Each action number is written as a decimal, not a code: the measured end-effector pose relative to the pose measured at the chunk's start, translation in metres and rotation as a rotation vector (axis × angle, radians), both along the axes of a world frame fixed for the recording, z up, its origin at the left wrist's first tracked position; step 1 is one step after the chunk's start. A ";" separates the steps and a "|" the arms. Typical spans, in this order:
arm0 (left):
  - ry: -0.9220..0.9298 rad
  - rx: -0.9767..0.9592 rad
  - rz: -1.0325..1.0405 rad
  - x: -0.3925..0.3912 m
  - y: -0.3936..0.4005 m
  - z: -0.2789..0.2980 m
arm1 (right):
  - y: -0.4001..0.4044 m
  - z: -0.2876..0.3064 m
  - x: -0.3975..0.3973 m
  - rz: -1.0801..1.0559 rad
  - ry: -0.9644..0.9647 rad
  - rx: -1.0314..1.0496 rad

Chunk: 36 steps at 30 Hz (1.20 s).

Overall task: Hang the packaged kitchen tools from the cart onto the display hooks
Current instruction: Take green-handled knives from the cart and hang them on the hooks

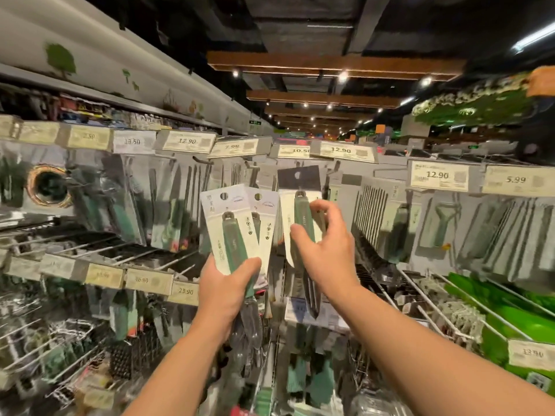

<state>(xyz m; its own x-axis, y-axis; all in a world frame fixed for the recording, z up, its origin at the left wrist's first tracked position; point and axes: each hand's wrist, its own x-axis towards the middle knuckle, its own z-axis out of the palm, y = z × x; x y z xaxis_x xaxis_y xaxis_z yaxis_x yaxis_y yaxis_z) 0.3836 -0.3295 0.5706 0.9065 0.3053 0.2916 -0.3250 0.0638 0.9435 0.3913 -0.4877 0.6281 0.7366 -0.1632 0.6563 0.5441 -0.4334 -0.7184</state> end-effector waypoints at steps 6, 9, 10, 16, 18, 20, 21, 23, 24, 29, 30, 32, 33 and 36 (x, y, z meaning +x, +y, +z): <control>-0.054 -0.012 -0.064 0.024 0.007 0.009 | 0.014 0.012 0.021 -0.098 -0.044 0.015; -0.066 -0.022 -0.091 0.031 0.008 0.012 | 0.015 0.009 0.031 -0.141 -0.009 -0.009; -0.062 -0.021 -0.100 0.033 0.008 0.012 | 0.014 0.007 0.036 -0.159 0.013 -0.013; -0.049 -0.043 -0.127 0.045 0.005 0.014 | 0.005 0.011 0.080 -0.173 0.230 0.094; -0.043 -0.062 -0.130 0.048 0.003 0.013 | 0.001 0.014 0.097 -0.122 0.245 0.138; -0.027 -0.079 -0.141 0.050 0.001 0.012 | -0.004 0.016 0.113 -0.088 0.277 0.156; -0.021 -0.079 -0.145 0.051 0.001 0.011 | -0.005 0.018 0.120 -0.080 0.310 0.160; -0.014 -0.074 -0.151 0.054 0.001 0.010 | -0.008 0.022 0.128 -0.037 0.386 0.156; -0.009 -0.072 -0.153 0.056 0.002 0.010 | -0.009 0.023 0.131 -0.018 0.409 0.131; 0.012 -0.051 -0.165 0.065 0.005 0.009 | -0.009 0.028 0.149 0.018 0.458 0.077; 0.013 -0.045 -0.165 0.066 0.006 0.009 | -0.010 0.028 0.152 0.029 0.457 0.080; 0.013 -0.037 -0.168 0.068 0.005 0.009 | -0.011 0.024 0.156 -0.014 0.445 0.038; 0.015 -0.036 -0.168 0.068 0.004 0.009 | -0.012 0.021 0.155 -0.076 0.428 0.015; 0.024 -0.052 -0.157 0.068 0.000 0.007 | -0.007 0.012 0.135 -0.144 0.316 0.103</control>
